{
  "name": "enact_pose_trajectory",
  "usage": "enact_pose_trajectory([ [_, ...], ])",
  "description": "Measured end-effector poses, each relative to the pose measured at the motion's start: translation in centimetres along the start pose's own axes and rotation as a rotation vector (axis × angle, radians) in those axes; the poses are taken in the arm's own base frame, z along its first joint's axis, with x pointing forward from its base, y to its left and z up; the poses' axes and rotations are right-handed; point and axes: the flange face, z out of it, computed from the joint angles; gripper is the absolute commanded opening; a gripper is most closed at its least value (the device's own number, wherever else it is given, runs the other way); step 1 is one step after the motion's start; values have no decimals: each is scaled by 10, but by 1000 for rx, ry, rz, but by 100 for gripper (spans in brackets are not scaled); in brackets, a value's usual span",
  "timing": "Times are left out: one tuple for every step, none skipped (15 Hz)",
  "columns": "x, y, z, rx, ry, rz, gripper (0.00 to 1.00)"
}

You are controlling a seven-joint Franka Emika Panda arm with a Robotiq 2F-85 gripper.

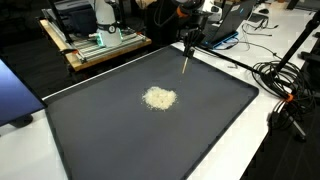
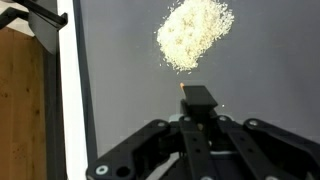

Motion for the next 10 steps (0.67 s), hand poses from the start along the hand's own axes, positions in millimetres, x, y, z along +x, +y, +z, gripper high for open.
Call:
enact_pose_trajectory([
  [1, 10, 2, 29, 7, -2, 3],
  [1, 21, 5, 60, 15, -2, 3],
  [1, 31, 7, 89, 25, 0, 3],
  [0, 42, 10, 120, 36, 6, 3],
  [-2, 52, 12, 152, 48, 13, 3],
  [-4, 62, 15, 185, 62, 23, 3],
  [-7, 71, 19, 218, 76, 36, 3],
  [-11, 81, 22, 249, 91, 51, 3],
  [-14, 90, 26, 280, 106, 66, 3],
  [-19, 98, 30, 309, 122, 83, 3],
])
